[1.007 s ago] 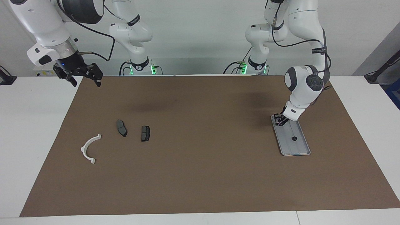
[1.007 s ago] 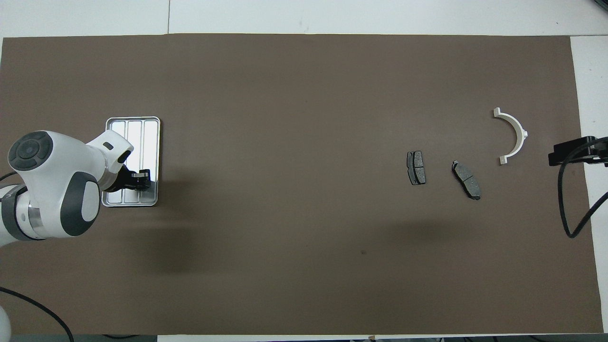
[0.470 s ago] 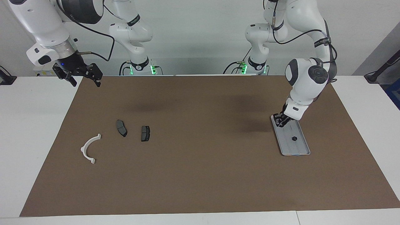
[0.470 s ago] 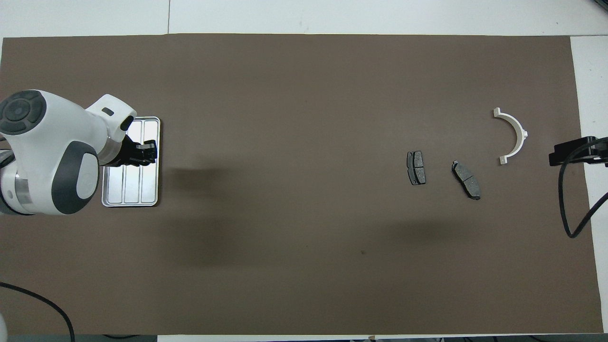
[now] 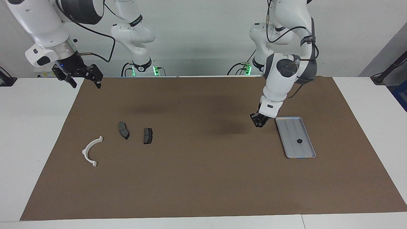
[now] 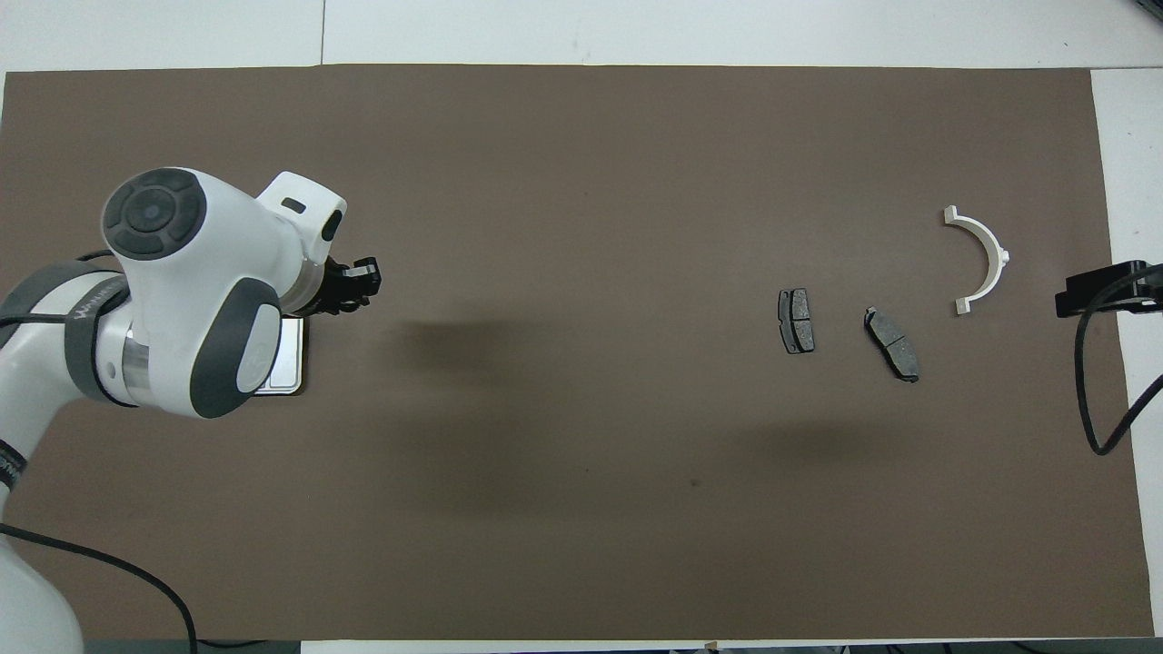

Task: Place bearing gear from tray to pile
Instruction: 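Lift the black part with the left gripper and carry it toward table center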

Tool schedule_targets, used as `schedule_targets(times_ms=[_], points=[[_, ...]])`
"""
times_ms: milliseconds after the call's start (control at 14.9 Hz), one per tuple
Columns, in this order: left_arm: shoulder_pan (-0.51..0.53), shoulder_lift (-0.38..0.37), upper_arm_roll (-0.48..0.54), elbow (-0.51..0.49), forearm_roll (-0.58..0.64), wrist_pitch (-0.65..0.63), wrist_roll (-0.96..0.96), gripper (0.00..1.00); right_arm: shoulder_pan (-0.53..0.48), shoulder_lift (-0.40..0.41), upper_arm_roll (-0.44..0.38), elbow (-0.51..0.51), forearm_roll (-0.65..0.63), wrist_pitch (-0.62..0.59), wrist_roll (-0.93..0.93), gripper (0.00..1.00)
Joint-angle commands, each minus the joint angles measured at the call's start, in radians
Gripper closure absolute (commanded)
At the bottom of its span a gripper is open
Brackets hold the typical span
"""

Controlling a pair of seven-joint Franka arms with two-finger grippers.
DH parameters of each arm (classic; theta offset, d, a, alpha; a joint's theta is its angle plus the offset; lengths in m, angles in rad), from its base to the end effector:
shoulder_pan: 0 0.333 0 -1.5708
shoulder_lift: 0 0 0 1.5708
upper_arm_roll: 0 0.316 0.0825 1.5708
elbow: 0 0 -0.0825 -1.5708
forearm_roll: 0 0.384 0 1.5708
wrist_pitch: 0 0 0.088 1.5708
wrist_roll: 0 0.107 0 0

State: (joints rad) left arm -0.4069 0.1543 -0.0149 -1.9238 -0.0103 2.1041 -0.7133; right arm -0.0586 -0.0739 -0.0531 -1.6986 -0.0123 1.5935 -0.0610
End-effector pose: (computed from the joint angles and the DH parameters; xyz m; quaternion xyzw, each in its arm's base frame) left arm 0.5442 -0.2444 0.4135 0.9889 0.1479 0.0080 0.0117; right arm 0.5279 -0.0615 0.6062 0.9996 -0.0250 -0.0160 0.0028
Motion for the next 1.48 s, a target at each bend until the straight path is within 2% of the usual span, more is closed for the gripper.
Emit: schedule_targets(times_ms=[0, 134, 336, 470, 671, 940, 1409], points=[[-0.13, 0.036, 0.018, 0.058, -0.014, -0.018, -0.142, 0.96, -0.017, -0.012, 0.006, -0.019, 0.011, 0.028, -0.031, 0.0], [-0.202, 0.086, 0.018, 0.118, -0.017, -0.019, -0.227, 0.96, -0.02, -0.01, 0.006, -0.021, 0.011, 0.04, -0.034, 0.0], [-0.286, 0.291, 0.021, 0.343, -0.025, -0.044, -0.352, 0.96, -0.023, 0.003, 0.007, -0.02, 0.011, 0.062, -0.046, 0.0], [-0.297, 0.385, 0.021, 0.437, -0.027, -0.039, -0.373, 0.96, -0.02, 0.005, 0.007, -0.021, 0.011, 0.062, -0.045, 0.0], [-0.303, 0.413, 0.021, 0.437, -0.02, -0.032, -0.373, 0.96, -0.018, 0.003, 0.006, -0.026, 0.011, 0.062, -0.043, 0.0], [-0.309, 0.412, 0.021, 0.41, -0.017, -0.039, -0.374, 0.96, -0.018, 0.002, 0.007, -0.035, 0.011, 0.062, -0.043, 0.0], [-0.328, 0.402, 0.02, 0.338, -0.022, 0.02, -0.423, 0.88, -0.02, 0.002, 0.006, -0.043, 0.008, 0.063, -0.059, 0.0]])
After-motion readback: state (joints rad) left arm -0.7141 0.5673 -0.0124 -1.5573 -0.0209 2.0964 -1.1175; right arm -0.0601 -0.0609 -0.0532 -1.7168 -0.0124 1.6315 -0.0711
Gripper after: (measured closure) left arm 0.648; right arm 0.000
